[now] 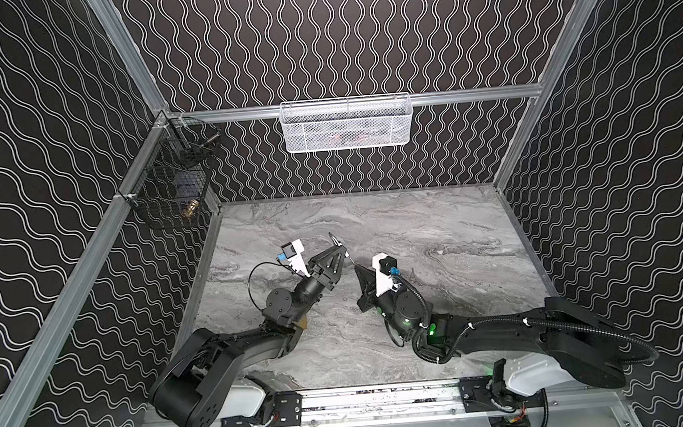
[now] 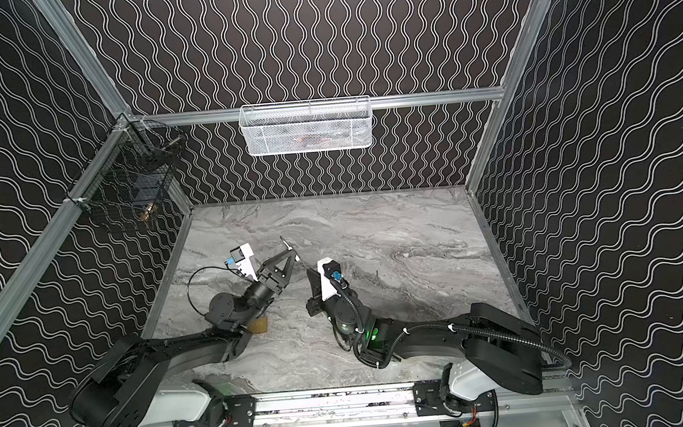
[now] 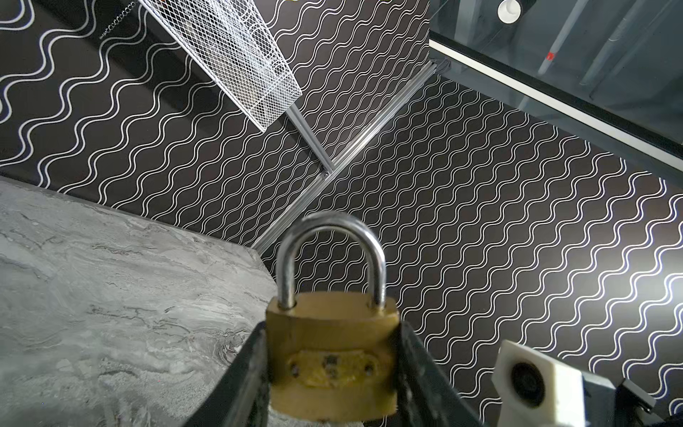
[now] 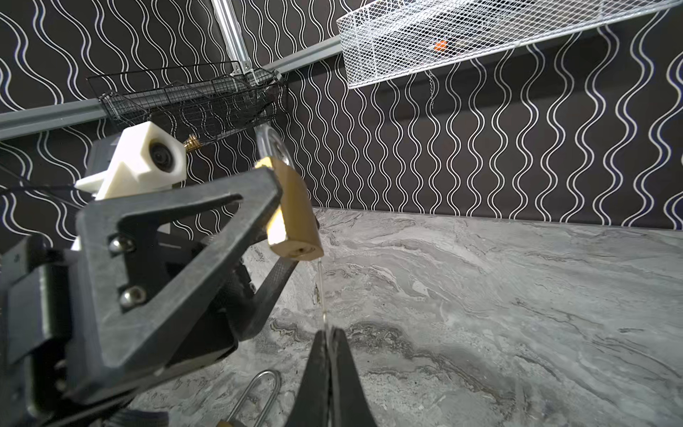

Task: Unlock with the key

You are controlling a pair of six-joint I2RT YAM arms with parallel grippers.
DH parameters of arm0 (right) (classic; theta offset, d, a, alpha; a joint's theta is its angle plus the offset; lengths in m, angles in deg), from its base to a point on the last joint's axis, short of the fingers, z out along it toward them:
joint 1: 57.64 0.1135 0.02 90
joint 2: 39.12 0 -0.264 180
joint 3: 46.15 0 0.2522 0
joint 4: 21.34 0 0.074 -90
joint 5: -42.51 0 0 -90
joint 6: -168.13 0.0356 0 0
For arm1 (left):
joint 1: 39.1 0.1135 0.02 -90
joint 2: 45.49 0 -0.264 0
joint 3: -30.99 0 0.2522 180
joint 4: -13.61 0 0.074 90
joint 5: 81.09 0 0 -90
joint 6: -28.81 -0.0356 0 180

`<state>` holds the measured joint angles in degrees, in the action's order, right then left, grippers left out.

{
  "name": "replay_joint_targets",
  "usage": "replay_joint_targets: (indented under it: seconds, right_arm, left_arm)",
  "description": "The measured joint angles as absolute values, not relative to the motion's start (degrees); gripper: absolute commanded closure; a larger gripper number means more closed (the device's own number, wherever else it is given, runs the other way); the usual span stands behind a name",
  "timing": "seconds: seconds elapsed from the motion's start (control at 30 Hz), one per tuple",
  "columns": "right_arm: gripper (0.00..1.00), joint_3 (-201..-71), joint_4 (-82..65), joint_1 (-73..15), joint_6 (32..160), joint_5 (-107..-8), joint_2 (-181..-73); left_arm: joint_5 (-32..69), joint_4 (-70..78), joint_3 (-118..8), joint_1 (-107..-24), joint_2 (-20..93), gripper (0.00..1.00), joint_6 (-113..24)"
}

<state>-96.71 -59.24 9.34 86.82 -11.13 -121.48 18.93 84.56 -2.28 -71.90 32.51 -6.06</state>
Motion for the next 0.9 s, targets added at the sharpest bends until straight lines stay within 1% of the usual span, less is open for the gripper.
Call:
replay_joint_targets:
  seconds: [0.9]
  right_arm:
    - [1.0, -100.2, -57.9, 8.9, 86.5, -12.8, -123.4]
  left_arm:
    - [17.5, 85.7, -2.6, -71.8, 33.8, 1.0, -6.0]
